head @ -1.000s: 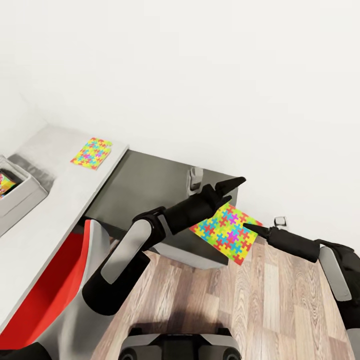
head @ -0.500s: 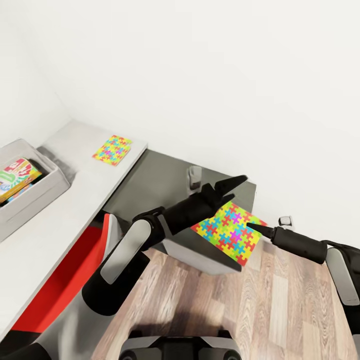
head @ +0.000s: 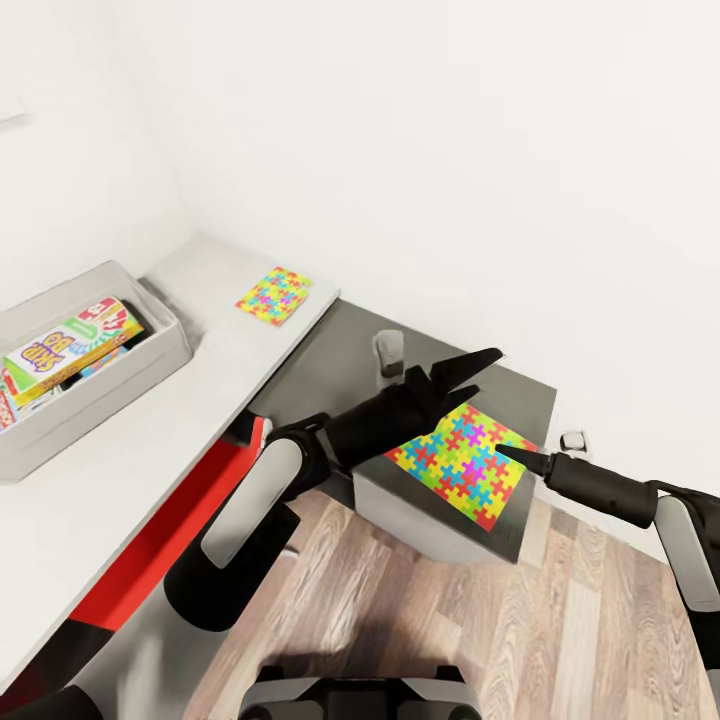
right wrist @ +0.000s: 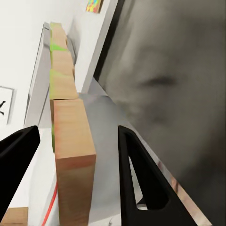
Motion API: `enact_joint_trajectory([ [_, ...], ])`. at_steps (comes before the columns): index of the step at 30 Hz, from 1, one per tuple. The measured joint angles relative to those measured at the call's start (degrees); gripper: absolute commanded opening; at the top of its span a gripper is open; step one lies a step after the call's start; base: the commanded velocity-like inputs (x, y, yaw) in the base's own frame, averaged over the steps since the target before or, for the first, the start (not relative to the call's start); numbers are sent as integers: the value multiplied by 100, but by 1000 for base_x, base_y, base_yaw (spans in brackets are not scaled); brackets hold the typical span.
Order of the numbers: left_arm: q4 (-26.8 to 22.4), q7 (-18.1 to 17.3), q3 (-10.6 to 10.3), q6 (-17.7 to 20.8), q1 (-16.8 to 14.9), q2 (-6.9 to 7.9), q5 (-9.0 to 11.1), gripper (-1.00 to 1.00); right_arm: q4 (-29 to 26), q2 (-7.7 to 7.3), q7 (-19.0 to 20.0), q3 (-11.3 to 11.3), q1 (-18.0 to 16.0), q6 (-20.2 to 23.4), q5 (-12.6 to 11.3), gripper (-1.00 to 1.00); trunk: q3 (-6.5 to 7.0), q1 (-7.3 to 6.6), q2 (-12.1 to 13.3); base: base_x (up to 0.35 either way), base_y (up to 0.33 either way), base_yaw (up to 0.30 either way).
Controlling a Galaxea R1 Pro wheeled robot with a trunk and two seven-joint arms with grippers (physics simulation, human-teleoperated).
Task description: Put all the toys in the child's room - the three board games (two on the bed and one on the table), the two jigsaw puzzles on the table, and the tennis ball on the table - inside the toy box on the table in the child's room.
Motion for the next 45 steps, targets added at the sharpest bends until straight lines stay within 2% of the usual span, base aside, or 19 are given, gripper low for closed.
enact_joint_trajectory([
  [12, -1, -64, -5, 28, -11, -16, 9, 100, -1, 4, -19, -16, 1, -1, 4, -100, 61, 0, 0, 0, 0, 254],
  [19, -3, -240, -5, 163, -26, -18, 30, 100, -1, 5, -20, -18, 1, -1, 5, -100, 96, 0, 0, 0, 0, 254],
  [32, -4, -345, 0, 397, -52, -5, 39, 100, -1, -2, -21, -28, 1, -1, 4, -100, 161, 0, 0, 0, 0, 254],
  [45, -4, -356, 3, 488, -56, -9, 41, 100, -2, -4, -22, -195, 1, 24, -4, -100, 227, 0, 0, 0, 0, 254],
])
